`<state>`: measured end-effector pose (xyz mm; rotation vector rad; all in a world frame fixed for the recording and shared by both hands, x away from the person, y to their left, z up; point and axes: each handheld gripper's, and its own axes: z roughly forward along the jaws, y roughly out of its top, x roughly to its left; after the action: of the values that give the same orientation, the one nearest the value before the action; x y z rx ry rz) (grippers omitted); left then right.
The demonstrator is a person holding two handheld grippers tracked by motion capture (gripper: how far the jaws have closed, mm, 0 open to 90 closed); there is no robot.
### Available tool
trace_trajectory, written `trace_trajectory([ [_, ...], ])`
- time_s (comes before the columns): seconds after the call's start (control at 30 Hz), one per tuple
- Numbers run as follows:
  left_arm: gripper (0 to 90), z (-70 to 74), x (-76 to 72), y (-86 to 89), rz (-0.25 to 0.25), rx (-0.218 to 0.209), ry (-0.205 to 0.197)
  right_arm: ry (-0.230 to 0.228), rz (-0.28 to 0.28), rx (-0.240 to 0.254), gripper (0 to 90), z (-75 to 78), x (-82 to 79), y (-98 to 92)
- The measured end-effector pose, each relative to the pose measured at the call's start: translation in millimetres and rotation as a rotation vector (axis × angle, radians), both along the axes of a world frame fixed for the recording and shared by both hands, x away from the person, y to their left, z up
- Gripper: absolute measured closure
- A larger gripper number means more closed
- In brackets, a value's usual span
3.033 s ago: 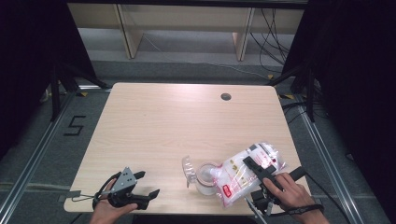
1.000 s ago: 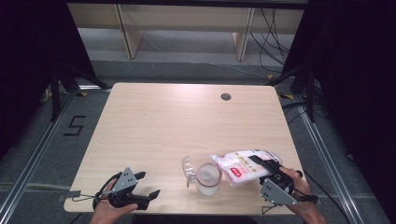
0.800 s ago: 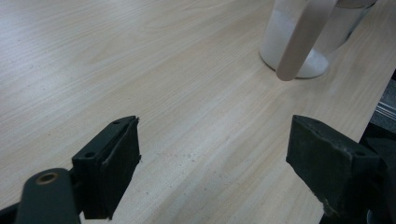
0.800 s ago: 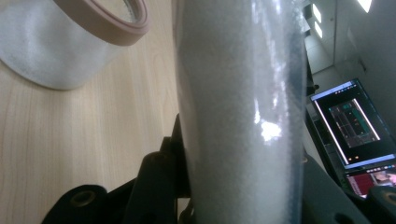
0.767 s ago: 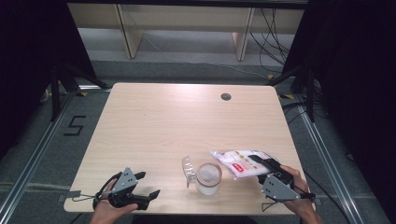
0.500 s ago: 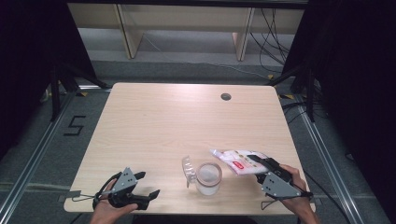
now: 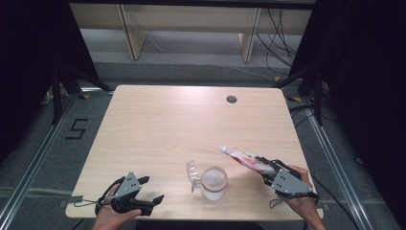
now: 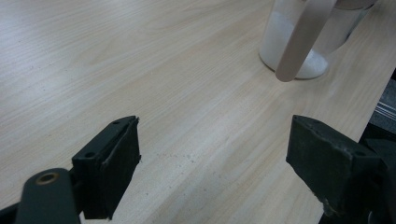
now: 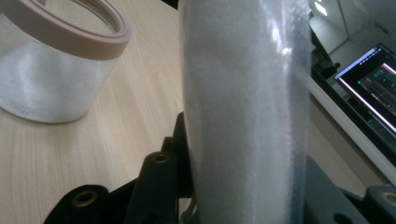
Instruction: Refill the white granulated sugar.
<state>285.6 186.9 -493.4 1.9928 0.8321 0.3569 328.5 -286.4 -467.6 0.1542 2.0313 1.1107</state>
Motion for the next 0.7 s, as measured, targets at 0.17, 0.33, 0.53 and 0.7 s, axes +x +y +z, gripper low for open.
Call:
trace_trajectory([
  [0.17,16.8,-0.3,0.0,-0.6,0.001,-0.003,-0.003,0.048,-0.005,0.081,70.1,-6.2,7.7,-3.2],
  [0.33,16.7,-0.4,-0.4,-1.7,0.003,-0.006,-0.001,0.088,-0.019,0.129,70.2,-11.3,13.1,-8.1],
  [0.53,16.7,0.1,-0.3,-1.3,0.002,-0.004,-0.007,0.136,-0.032,0.180,70.3,-16.9,19.7,-14.0],
  [0.7,16.7,0.0,-0.9,-1.8,0.008,-0.015,0.001,0.138,-0.041,0.225,70.4,-19.7,22.3,-17.2],
])
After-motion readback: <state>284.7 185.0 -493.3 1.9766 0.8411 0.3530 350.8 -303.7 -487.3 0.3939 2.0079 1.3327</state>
